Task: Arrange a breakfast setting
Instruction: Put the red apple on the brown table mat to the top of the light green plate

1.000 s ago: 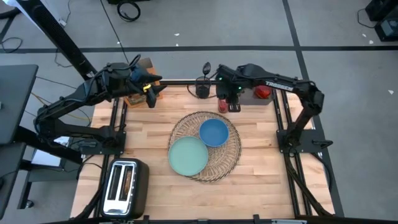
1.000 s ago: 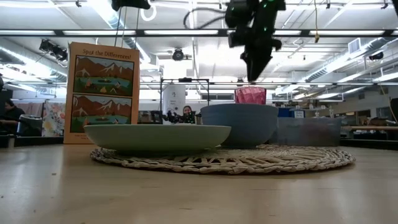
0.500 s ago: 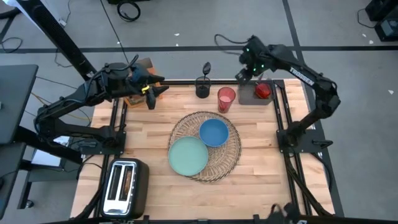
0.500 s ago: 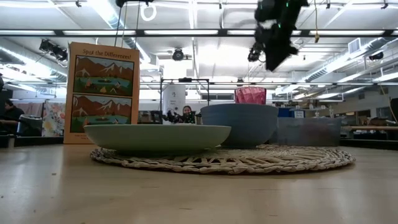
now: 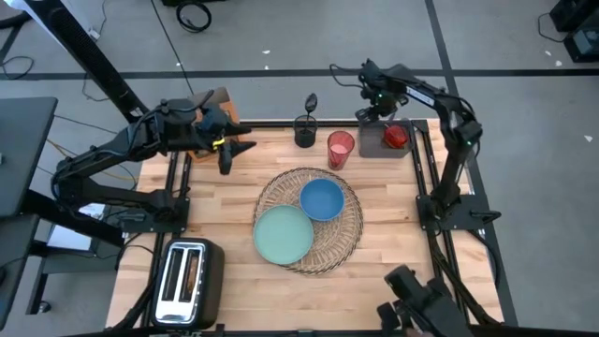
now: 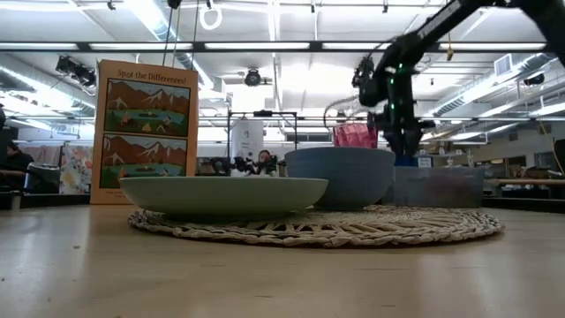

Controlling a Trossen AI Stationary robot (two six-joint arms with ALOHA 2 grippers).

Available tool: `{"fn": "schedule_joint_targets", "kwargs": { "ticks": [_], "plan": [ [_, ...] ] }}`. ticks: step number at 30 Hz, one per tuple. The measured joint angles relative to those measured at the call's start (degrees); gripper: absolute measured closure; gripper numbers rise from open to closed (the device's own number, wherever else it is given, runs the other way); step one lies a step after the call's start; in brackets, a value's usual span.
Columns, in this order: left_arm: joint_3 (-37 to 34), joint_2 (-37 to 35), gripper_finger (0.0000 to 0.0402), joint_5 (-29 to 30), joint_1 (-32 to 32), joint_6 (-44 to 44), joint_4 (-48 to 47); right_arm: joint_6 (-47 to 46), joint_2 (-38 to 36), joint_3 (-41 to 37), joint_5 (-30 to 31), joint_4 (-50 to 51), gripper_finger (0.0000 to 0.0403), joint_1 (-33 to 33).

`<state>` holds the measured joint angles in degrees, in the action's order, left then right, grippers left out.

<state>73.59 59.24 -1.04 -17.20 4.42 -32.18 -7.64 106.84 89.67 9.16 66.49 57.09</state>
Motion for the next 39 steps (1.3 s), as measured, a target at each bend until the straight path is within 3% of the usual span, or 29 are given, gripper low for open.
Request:
{"fn": "schedule_joint_targets", "kwargs": {
  "ticks": [10,26,39],
  "plan": [
    [0.0,-0.5,0.0198,0.0,2.0,2.9,-0.4,5.0,5.9,0.0,6.2,2.4,0.0237,1.8],
    [0.0,-0.5,0.0198,1.2,2.0,5.8,-0.3,6.1,10.2,0.0,4.0,1.0,0.0240,4.7],
    [0.0,-0.5,0.0198,3.0,2.0,6.4,0.5,6.2,7.7,-0.1,0.9,5.0,0.0263,4.5]
  ]
}}
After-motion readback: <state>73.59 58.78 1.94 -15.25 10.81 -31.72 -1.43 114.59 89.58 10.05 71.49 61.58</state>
